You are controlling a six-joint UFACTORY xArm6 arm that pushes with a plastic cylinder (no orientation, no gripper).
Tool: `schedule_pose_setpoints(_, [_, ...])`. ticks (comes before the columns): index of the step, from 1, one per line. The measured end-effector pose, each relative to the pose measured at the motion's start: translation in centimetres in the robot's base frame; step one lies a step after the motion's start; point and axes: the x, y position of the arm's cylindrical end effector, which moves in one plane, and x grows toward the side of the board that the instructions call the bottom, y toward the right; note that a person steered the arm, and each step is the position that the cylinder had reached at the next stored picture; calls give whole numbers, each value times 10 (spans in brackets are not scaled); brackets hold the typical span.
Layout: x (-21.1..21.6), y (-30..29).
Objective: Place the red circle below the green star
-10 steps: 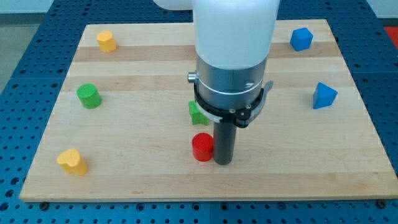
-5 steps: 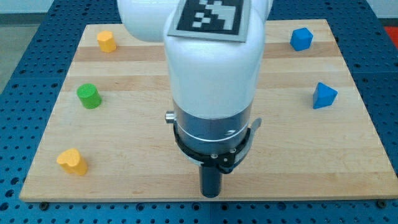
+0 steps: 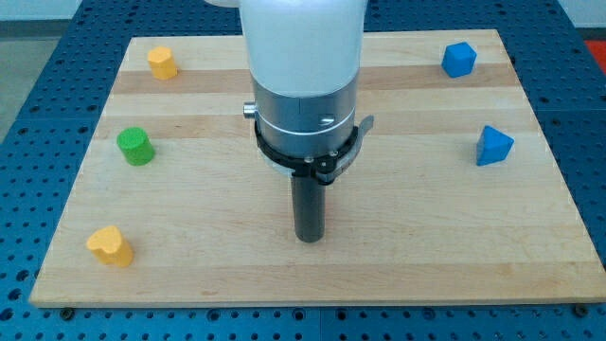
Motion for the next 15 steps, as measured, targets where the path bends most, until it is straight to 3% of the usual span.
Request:
schedule_pose_setpoints(4, [-17,-6])
schedule_pose_setpoints(12, [-9,-129])
schedule_pose_setpoints(15, [-44,-165])
